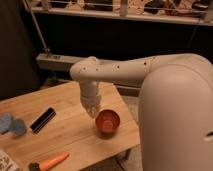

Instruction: Push the ceramic bowl across the table

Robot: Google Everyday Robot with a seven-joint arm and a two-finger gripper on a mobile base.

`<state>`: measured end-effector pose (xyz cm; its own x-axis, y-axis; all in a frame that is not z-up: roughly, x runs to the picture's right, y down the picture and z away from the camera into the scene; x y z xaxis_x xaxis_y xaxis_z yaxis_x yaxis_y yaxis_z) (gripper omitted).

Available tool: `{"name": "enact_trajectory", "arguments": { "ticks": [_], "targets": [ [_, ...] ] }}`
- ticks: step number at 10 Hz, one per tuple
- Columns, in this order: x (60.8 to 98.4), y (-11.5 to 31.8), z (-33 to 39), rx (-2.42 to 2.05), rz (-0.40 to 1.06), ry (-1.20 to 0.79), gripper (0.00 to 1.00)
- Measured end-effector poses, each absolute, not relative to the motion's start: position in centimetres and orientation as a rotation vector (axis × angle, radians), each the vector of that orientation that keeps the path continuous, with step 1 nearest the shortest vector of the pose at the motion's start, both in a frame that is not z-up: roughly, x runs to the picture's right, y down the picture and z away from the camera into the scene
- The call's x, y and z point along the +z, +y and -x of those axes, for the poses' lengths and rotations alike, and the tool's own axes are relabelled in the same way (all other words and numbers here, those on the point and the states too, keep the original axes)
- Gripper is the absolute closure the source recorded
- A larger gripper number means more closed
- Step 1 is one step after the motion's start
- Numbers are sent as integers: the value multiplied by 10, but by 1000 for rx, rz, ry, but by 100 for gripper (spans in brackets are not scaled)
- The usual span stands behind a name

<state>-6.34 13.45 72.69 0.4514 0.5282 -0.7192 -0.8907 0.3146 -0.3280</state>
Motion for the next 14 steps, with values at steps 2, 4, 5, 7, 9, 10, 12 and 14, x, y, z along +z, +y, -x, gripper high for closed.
{"name": "enact_trajectory", "arguments": {
  "ticks": [2,4,5,7,9,10,12,14],
  "targets": [
    [743,151,77,959,818,522,100],
    [756,160,94,952,845,477,100],
    [762,163,101,952,856,451,100],
    [773,167,105,955,857,432,100],
    [784,173,91,969,845,456,100],
    [790,173,80,980,826,479,100],
    [796,168,54,992,769,533,100],
    [795,159,9,992,681,620,100]
  ]
}}
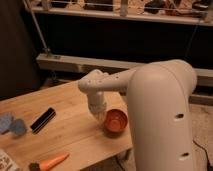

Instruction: Push the ceramic bowl across the table

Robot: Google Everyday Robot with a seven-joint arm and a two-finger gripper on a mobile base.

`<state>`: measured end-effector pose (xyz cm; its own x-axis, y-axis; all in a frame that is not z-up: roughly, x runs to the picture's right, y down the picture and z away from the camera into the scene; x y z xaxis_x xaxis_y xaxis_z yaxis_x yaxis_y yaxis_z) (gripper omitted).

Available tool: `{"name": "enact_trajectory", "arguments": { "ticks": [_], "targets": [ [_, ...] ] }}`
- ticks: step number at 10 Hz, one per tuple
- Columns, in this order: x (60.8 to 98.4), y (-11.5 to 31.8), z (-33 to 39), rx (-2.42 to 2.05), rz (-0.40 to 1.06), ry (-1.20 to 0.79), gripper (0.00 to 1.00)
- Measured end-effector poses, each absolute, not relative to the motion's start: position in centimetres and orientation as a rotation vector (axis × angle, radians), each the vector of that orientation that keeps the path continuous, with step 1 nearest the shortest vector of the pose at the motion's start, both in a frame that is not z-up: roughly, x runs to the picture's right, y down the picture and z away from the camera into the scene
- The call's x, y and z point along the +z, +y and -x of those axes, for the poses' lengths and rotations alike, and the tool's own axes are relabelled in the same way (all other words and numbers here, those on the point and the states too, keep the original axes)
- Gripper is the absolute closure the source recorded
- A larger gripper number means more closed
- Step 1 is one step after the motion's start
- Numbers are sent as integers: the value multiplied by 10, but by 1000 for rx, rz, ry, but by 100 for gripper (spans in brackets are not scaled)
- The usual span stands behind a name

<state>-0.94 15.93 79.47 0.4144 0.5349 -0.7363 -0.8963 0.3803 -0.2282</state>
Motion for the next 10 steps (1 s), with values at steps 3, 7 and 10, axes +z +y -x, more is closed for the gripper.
{"name": "enact_trajectory", "arguments": {
  "ticks": [3,7,10],
  "targets": [
    [763,153,-80,1015,553,797,100],
    [735,146,-113,1111,504,856,100],
    [741,143,-37,1142,608,704,100]
  ]
}}
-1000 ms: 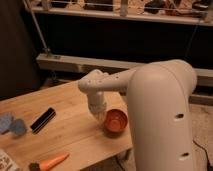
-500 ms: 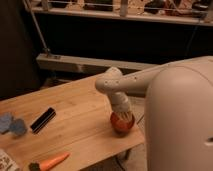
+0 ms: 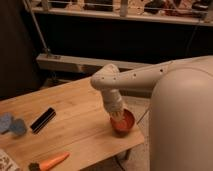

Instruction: Push the ceramic bowl across the table

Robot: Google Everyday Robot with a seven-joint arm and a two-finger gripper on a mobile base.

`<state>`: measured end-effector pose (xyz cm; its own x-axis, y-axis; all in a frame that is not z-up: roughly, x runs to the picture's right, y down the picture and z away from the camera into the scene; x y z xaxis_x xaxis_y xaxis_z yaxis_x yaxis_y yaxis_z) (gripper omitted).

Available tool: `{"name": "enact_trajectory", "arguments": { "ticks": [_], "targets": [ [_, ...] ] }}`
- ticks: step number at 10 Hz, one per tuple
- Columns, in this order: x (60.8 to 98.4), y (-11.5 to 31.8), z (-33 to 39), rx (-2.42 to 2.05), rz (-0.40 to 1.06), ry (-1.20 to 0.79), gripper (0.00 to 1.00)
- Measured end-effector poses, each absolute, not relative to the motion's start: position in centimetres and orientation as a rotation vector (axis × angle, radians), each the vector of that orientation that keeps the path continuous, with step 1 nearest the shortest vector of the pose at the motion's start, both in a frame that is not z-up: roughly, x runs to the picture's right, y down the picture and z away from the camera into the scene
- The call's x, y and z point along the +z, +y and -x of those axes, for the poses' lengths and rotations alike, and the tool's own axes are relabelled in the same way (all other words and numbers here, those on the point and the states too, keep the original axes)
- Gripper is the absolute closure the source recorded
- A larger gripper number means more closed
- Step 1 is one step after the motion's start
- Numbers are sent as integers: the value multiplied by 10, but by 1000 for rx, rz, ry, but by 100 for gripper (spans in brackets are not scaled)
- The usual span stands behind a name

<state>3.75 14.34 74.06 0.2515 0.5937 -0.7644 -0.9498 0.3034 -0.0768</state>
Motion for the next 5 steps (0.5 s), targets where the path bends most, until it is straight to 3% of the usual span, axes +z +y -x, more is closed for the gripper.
{"name": "enact_trajectory", "arguments": {
  "ticks": [5],
  "targets": [
    [756,169,10,1117,717,626,100]
  ]
}}
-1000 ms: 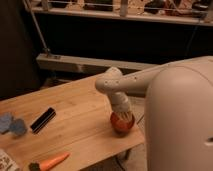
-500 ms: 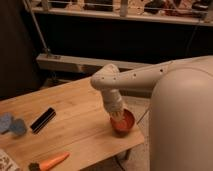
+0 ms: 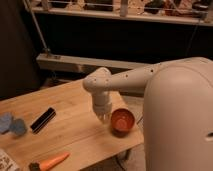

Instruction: Push the ceramic bowl across the table

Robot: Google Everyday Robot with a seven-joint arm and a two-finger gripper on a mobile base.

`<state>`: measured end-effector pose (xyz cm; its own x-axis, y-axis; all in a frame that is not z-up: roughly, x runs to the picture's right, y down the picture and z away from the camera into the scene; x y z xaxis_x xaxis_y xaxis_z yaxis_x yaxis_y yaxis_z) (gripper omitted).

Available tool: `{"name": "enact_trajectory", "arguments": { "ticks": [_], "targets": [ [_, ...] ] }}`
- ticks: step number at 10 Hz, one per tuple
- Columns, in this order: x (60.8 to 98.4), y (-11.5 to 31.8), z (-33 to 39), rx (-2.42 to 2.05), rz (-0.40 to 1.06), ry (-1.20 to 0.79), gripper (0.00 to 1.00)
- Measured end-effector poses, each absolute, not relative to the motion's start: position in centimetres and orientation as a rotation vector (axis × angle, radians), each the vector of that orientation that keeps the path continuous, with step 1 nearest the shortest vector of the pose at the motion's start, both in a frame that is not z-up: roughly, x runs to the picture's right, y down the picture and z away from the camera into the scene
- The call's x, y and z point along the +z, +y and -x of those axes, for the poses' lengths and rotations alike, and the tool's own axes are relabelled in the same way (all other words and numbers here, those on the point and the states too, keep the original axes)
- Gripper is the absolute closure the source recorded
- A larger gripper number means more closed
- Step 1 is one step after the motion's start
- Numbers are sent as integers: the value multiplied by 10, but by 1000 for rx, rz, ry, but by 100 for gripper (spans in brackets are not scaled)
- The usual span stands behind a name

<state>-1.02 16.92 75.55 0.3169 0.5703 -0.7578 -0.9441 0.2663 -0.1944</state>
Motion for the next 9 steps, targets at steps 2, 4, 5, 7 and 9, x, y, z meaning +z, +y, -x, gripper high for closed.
{"name": "enact_trajectory", "arguments": {
  "ticks": [2,4,5,7,9],
  "targets": [
    [763,185,21,1104,753,622,100],
    [769,199,36,1087,788,614,100],
    [772,202,39,1083,796,612,100],
    [781,194,34,1089,768,606,100],
    [786,182,18,1094,724,618,100]
  ]
}}
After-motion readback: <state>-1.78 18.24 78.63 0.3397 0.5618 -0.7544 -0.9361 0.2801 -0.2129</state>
